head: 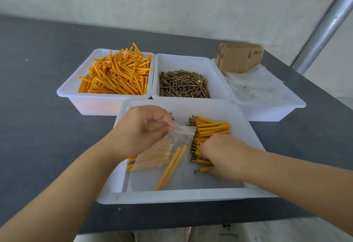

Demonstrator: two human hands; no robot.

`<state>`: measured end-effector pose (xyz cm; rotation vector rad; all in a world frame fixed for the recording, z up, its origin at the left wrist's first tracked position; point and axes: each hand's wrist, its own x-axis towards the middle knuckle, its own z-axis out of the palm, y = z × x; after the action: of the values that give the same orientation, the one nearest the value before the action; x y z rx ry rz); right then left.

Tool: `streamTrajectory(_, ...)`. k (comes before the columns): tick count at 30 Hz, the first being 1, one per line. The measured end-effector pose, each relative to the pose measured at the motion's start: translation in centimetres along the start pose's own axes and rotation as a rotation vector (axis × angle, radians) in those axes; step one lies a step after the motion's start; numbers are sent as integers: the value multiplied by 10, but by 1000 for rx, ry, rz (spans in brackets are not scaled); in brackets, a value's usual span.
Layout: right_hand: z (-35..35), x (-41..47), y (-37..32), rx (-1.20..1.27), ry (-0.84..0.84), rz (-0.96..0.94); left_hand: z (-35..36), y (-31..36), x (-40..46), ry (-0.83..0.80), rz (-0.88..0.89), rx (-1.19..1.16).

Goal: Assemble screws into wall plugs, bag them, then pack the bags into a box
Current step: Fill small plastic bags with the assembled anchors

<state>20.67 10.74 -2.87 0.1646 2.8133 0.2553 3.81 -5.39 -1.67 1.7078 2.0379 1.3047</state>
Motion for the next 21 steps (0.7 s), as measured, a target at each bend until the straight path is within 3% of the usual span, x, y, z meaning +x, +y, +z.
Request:
streamTrajectory(9, -1, -1, -16, 7, -88, 41, 0, -3, 0, -52, 53, 18)
streamTrajectory(15, -10, -1, -17, 17, -101, -49, 1, -5, 1, -90, 83, 1)
streamTrajectory(21, -55, -14, 33, 536, 35, 151, 1, -1, 1, -104, 128, -49)
